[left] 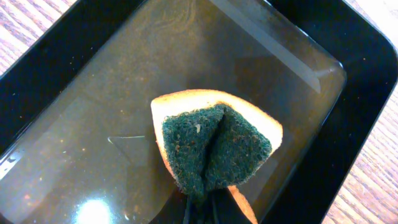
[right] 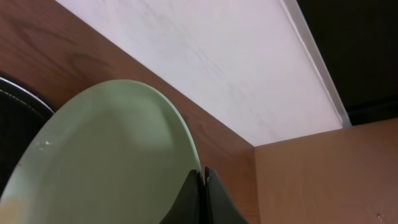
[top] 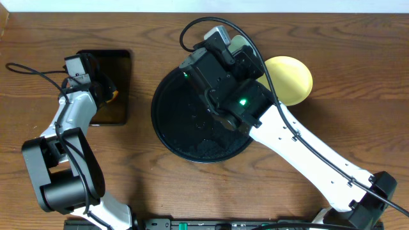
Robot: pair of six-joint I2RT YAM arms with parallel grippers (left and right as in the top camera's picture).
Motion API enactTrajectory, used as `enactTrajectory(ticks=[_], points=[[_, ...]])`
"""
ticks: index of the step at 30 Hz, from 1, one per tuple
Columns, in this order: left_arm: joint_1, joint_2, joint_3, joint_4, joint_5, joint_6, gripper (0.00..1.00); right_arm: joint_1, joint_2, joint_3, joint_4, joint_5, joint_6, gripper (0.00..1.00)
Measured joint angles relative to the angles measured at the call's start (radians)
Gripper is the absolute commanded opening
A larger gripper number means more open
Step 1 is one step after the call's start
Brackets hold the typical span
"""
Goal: Clean dirty plates on tray and stack at the side
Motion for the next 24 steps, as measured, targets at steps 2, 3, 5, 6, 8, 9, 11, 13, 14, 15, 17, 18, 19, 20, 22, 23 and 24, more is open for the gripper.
enactTrajectory(ticks=[2, 3, 5, 6, 8, 9, 11, 13, 14, 15, 17, 18, 19, 20, 22, 23, 24], points=[[0.0, 0.0, 0.0, -0.004, 0.0, 0.0, 0.07, -0.002, 0.0, 0.0, -0.031, -0.036, 0.024, 0.01], [0.0, 0.0, 0.0, -0.006, 0.0, 0.0, 0.08, -0.005, 0.0, 0.0, -0.047, -0.061, 0.039, 0.01], [0.0, 0.0, 0.0, -0.009, 0.0, 0.0, 0.07, -0.016, 0.0, 0.0, -0.082, -0.145, 0.084, 0.01], [0.0, 0.0, 0.0, -0.011, 0.0, 0.0, 0.07, -0.029, 0.0, 0.0, -0.097, -0.202, 0.111, 0.01], [0.0, 0.0, 0.0, -0.014, 0.0, 0.0, 0.08, -0.066, 0.0, 0.0, -0.12, -0.319, 0.166, 0.01], [0.0, 0.0, 0.0, -0.015, 0.0, 0.0, 0.07, -0.094, 0.0, 0.0, -0.127, -0.387, 0.198, 0.01], [0.0, 0.0, 0.0, -0.016, 0.0, 0.0, 0.08, -0.149, 0.0, 0.0, -0.134, -0.495, 0.25, 0.01], [0.0, 0.0, 0.0, -0.016, 0.0, 0.0, 0.07, -0.216, 0.0, 0.0, -0.138, -0.606, 0.303, 0.01], [0.0, 0.0, 0.0, -0.016, 0.0, 0.0, 0.07, -0.251, 0.0, 0.0, -0.141, -0.657, 0.327, 0.01], [0.0, 0.0, 0.0, -0.016, 0.0, 0.0, 0.08, -0.286, 0.0, -0.001, -0.142, -0.704, 0.349, 0.01], [0.0, 0.0, 0.0, -0.018, 0.0, 0.0, 0.07, -0.354, 0.0, -0.008, -0.14, -0.788, 0.382, 0.01], [0.0, 0.0, 0.0, -0.019, 0.0, 0.0, 0.07, -0.381, 0.0, -0.014, -0.139, -0.828, 0.392, 0.01], [0.0, 0.0, 0.0, -0.02, 0.0, 0.0, 0.07, -0.415, 0.0, -0.023, -0.138, -0.872, 0.401, 0.01], [0.0, 0.0, 0.0, -0.02, 0.0, 0.0, 0.08, -0.452, 0.0, -0.036, -0.137, -0.918, 0.41, 0.01], [0.0, 0.0, 0.0, -0.021, 0.0, 0.0, 0.08, -0.504, 0.0, -0.06, -0.135, -0.985, 0.422, 0.06], [0.0, 0.0, 0.0, -0.021, 0.0, 0.0, 0.08, -0.525, 0.0, -0.074, -0.135, -1.017, 0.43, 0.13], [0.0, 0.0, 0.0, -0.021, 0.0, 0.0, 0.07, -0.539, 0.0, -0.086, -0.134, -1.041, 0.438, 0.22]])
